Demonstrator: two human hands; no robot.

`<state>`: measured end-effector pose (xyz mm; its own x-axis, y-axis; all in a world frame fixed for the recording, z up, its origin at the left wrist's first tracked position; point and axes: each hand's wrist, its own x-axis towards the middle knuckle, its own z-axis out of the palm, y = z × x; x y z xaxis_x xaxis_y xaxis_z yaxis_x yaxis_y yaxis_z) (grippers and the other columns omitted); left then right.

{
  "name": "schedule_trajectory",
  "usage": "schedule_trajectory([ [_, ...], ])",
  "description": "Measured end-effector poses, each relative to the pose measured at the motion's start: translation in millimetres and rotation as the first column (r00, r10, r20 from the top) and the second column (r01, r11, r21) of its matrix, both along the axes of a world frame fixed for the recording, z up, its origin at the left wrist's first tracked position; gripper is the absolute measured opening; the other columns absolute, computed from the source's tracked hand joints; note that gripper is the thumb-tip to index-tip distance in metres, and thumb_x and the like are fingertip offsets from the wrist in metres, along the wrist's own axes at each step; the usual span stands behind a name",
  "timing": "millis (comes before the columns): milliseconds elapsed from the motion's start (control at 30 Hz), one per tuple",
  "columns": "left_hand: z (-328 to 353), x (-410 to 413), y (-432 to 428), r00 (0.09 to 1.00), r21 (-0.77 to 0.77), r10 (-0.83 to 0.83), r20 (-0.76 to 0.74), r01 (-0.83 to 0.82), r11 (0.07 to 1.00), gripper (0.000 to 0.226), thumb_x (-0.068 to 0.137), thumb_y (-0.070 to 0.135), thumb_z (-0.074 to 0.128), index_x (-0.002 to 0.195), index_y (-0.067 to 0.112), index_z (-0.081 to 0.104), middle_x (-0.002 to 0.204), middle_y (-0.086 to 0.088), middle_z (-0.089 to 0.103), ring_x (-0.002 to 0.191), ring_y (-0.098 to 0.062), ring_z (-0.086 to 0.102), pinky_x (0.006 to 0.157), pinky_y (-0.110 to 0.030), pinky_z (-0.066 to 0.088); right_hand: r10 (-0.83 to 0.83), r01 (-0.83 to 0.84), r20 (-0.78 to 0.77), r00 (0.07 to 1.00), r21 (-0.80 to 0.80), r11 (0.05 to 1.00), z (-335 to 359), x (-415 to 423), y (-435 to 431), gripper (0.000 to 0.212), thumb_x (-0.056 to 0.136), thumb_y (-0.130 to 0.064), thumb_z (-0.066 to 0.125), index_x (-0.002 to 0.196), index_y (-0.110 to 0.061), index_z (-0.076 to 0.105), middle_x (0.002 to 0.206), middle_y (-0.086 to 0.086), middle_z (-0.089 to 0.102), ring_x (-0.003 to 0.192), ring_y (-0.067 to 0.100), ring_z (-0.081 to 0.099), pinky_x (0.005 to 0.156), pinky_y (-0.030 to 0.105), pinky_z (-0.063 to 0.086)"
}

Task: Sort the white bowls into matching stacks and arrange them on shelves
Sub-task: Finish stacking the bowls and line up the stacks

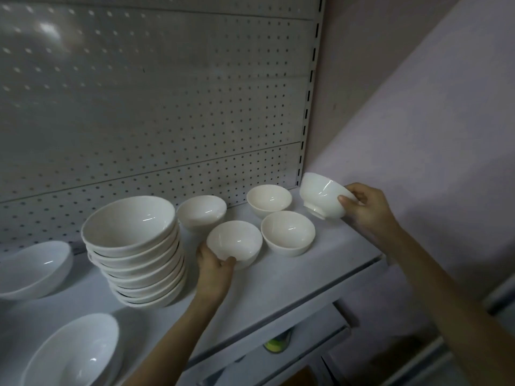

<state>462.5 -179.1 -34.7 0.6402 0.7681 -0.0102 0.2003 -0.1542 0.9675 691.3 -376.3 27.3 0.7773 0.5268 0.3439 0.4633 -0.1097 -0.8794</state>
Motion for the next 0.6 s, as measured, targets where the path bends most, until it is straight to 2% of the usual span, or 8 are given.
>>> schedule_trajectory([
  [100,20,-9,-23,0.992,0.249,-0.126,0.026,0.116,0.962,0.077,0.091,0.009,0.058,0.149,0.01,0.008,0.153,-0.001,0.013,0.14,-0.019,0.019,0.117,-0.038,0.02,0.102,-0.101,-0.018,0.995,0.061,0.993,13,-20,1,0.012,0.077,-0.031,0.07,0.082,-0.02,0.068,0.081,0.001,0.065,0.081,0.019,0.058,0.077,0.043,0.047],
  [133,30,-12,-31,0.982,0.262,-0.181,0.045,0.163,0.951,0.076,0.093,0.013,0.055,0.15,0.015,0.004,0.152,0.008,0.01,0.141,-0.013,0.016,0.118,-0.034,0.016,0.146,-0.144,-0.023,0.989,0.061,0.988,14,-25,1,0.002,0.082,-0.021,0.068,0.082,-0.019,0.067,0.079,-0.004,0.066,0.08,0.015,0.058,0.077,0.036,0.046],
  [200,54,-16,-46,0.965,0.256,-0.243,0.103,0.21,0.943,0.072,0.095,0.023,0.052,0.15,0.021,0.007,0.143,0.018,0.015,0.136,-0.005,0.02,0.116,-0.027,0.02,0.199,-0.199,0.003,0.98,0.021,0.98,20,-40,3,0.009,0.086,-0.008,0.063,0.083,-0.016,0.065,0.077,-0.009,0.067,0.077,0.006,0.058,0.075,0.023,0.046],
  [267,77,-18,-53,0.947,0.201,-0.261,0.185,0.224,0.954,0.064,0.094,0.028,0.053,0.147,0.025,0.016,0.137,0.023,0.027,0.126,0.011,0.03,0.106,-0.009,0.027,0.251,-0.251,-0.005,0.968,0.002,0.968,27,-57,6,0.004,0.085,-0.011,0.064,0.086,-0.014,0.064,0.079,-0.01,0.068,0.079,0.004,0.059,0.075,0.019,0.048],
  [333,93,-19,-54,0.929,0.102,-0.281,0.24,0.264,0.959,0.046,0.093,0.024,0.055,0.132,0.028,0.03,0.12,0.03,0.04,0.096,0.032,0.041,0.079,0.007,0.034,0.284,-0.284,-0.004,0.959,0.01,0.959,36,-74,9,0.006,0.082,-0.017,0.068,0.087,-0.014,0.065,0.08,-0.009,0.068,0.081,0.004,0.061,0.077,0.019,0.049],
  [400,102,-21,-53,0.915,0.03,-0.315,0.251,0.318,0.948,0.034,0.091,0.024,0.058,0.12,0.023,0.041,0.112,0.022,0.053,0.084,0.03,0.049,0.065,0.005,0.038,0.318,-0.318,0.008,0.948,0.006,0.948,45,-88,12,0.007,0.083,-0.01,0.067,0.086,-0.016,0.065,0.08,-0.011,0.069,0.081,0.002,0.061,0.077,0.018,0.05],
  [467,106,-27,-49,0.911,-0.002,-0.31,0.271,0.322,0.947,0.044,0.088,0.03,0.063,0.127,0.017,0.048,0.121,0.007,0.06,0.093,0.016,0.057,0.065,-0.001,0.044,0.347,-0.347,0.035,0.937,-0.004,0.938,53,-104,15,0.023,0.083,-0.002,0.062,0.081,-0.024,0.069,0.08,-0.013,0.069,0.081,0.001,0.061,0.075,0.016,0.049],
  [600,112,-44,-38,0.916,0.004,-0.224,0.332,0.236,0.972,0.043,0.079,0.03,0.073,0.117,0.027,0.053,0.117,0.006,0.061,0.098,0.004,0.06,0.069,-0.007,0.048,0.393,-0.394,0.1,0.914,-0.006,0.919,65,-138,28,0.037,0.08,-0.003,0.064,0.075,-0.039,0.07,0.078,-0.016,0.067,0.077,-0.003,0.061,0.071,0.011,0.048],
])
